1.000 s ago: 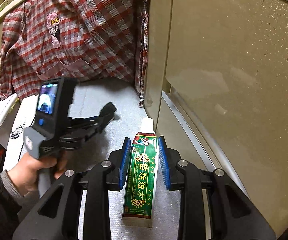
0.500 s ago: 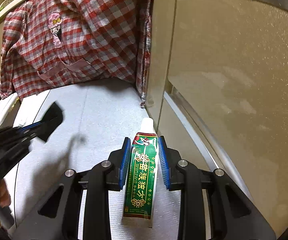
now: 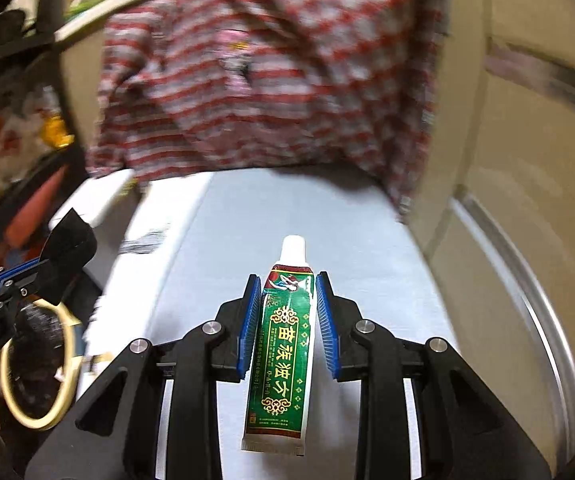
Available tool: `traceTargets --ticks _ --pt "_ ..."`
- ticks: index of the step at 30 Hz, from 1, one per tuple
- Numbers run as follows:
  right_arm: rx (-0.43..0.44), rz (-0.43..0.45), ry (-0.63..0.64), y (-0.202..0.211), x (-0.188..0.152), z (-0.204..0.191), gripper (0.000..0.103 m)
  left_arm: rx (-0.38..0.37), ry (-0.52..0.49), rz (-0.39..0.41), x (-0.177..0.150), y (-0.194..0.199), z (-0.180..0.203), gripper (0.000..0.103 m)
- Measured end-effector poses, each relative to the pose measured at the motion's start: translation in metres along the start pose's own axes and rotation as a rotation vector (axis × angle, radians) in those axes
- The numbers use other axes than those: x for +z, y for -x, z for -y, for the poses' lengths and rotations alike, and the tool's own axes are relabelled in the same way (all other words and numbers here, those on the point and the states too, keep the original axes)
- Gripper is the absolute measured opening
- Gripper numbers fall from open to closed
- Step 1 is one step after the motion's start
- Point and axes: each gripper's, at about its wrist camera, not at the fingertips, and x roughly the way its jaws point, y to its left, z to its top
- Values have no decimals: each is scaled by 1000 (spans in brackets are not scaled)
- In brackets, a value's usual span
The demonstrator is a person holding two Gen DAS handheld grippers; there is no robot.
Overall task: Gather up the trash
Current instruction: 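Grasp the black strap with the left gripper, then carry the green tube and black strap in both grippers over the bin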
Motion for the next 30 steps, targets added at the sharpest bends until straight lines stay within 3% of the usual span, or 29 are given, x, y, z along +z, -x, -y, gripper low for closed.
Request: traceTargets --ticks 5,13,20,30 --pt "86 31 71 22 -5 -59 29 82 52 25 -18 43 -46 6" --pt "212 8 154 35 -22 -145 29 214 141 38 -55 90 -111 6" --pt "289 -11 247 43 -36 -214 29 302 221 40 -82 110 -157 6" --pt "353 -31 336 42 -45 -279 29 375 300 13 -114 111 -203 6"
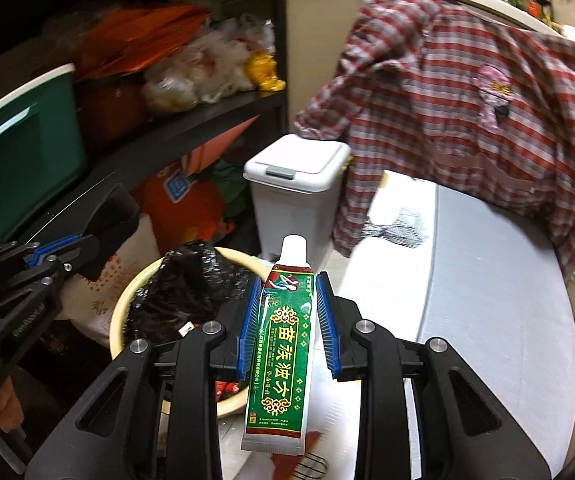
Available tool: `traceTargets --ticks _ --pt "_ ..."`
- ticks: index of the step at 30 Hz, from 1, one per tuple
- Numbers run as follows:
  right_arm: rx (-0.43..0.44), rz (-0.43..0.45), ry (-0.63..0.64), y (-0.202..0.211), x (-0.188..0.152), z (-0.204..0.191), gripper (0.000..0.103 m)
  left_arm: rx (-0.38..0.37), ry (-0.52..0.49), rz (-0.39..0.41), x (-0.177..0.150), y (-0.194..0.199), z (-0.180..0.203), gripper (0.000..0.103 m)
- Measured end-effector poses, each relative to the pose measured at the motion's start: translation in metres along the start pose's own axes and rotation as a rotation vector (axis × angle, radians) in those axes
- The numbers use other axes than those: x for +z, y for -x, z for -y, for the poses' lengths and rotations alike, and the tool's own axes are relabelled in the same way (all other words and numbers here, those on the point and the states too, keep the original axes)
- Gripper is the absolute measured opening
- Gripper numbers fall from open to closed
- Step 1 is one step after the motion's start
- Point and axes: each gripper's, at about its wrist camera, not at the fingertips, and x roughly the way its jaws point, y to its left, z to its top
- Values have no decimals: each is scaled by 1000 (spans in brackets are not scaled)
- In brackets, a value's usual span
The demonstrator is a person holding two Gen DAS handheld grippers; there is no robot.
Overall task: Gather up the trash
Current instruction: 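Carry the green tube and black strap in both grippers over the bin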
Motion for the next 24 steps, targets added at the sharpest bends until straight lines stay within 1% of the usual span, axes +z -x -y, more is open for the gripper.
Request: traceTargets --ticks 5,12,15,24 --pt "24 -19 28 -15 2 -21 29 17 38 -27 -8 -15 -18 6" --pt "54 -46 53 -36 2 -46 29 38 75 -39 -11 -27 -38 6" --pt "61 -53 58 -43 2 -53 29 36 86 -54 -11 -34 -42 6" --pt "71 -67 63 -59 4 -64 29 64 81 -88 -12 -48 -45 6"
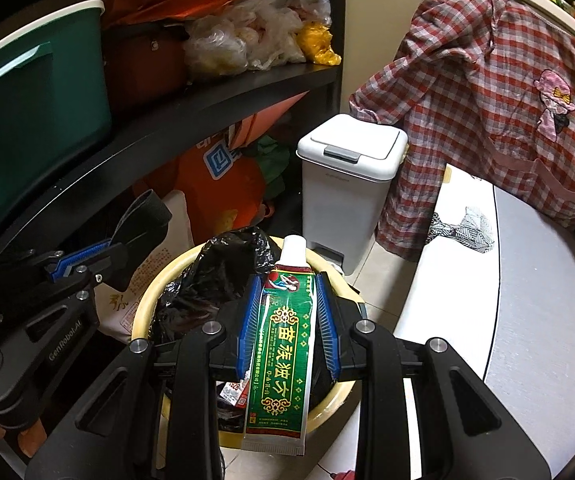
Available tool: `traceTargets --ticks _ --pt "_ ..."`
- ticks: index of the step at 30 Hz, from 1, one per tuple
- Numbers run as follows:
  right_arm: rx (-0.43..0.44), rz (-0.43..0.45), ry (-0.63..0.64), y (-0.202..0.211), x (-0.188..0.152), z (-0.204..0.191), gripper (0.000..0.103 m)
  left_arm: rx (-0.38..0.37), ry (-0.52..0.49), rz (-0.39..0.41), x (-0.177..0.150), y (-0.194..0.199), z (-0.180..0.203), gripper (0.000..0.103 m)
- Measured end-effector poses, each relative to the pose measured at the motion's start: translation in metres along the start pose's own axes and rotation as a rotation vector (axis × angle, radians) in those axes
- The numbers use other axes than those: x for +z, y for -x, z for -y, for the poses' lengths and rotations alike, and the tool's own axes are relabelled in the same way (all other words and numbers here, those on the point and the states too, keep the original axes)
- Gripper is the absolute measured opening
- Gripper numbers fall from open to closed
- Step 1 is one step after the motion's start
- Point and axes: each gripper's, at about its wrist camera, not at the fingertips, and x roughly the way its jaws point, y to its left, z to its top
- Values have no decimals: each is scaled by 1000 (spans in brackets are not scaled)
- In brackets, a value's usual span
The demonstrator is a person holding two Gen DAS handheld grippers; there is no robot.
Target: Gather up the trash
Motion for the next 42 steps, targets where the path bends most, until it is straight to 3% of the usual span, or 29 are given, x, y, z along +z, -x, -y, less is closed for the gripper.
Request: traceTargets --ticks 3,4,5,6,7,10,14,20,31,35,42 --pt "14 -8 0 -5 1 -2 30 20 8 -4 1 -3 -2 8" --pt "20 -15 2 -7 1 -3 30 34 15 -4 1 -4 -3 15" --pt "19 -14 1 -8 2 -3 33 44 21 -4 0 -3 -3 40" --pt "16 -11 -2 -8 2 -3 44 59 29 1 1 -2 -4 66" --pt "14 -5 -5 -7 3 -2 52 77 37 23 1 1 -4 72" --pt "-11 22 -9 -3 3 0 56 113 33 47 3 3 -5 83" --pt "-25 37 -30 1 3 7 63 115 21 39 4 3 -3 85" --pt "-49 75 -58 20 1 19 70 102 2 102 5 18 9 86" --pt "-132 229 -109 92 -17 67 86 6 -51 283 11 71 64 90" --pt "-182 296 -119 124 -27 87 94 -29 -70 325 14 88 87 95" --pt "-329 401 -132 171 -54 122 98 -120 -137 389 14 114 139 95"
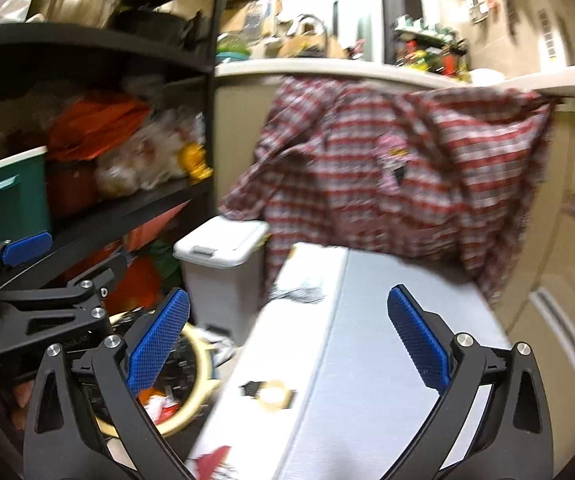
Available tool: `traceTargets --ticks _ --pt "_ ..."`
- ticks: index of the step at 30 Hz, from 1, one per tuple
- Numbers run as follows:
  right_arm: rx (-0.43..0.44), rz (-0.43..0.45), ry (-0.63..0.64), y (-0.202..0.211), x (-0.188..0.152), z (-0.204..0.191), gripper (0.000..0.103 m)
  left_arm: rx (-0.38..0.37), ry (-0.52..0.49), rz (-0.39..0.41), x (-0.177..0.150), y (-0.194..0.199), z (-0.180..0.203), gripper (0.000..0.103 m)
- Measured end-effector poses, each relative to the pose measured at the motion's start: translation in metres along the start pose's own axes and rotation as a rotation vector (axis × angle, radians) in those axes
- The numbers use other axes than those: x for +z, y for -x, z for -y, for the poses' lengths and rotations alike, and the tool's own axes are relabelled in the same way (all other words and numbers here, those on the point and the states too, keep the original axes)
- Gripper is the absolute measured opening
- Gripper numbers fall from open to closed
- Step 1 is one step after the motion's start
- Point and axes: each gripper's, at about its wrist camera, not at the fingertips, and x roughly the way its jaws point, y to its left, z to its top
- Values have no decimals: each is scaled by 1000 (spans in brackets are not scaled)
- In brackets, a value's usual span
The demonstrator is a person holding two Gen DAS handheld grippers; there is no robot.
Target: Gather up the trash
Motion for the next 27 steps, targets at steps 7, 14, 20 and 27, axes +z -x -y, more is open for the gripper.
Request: traceTargets --ticks 7,14,20,27 --pt "-145 55 -76 16 -2 51 98 -48 -41 46 6 6 46 95" --pt "-238 48 -97 15 -10 80 98 -103 -54 55 5 4 77 95" --pt "-279 66 -88 20 -13 89 98 -139 -57 71 6 2 92 95" --pt "-299 75 -76 20 -14 91 98 -154 -60 71 6 -2 99 95"
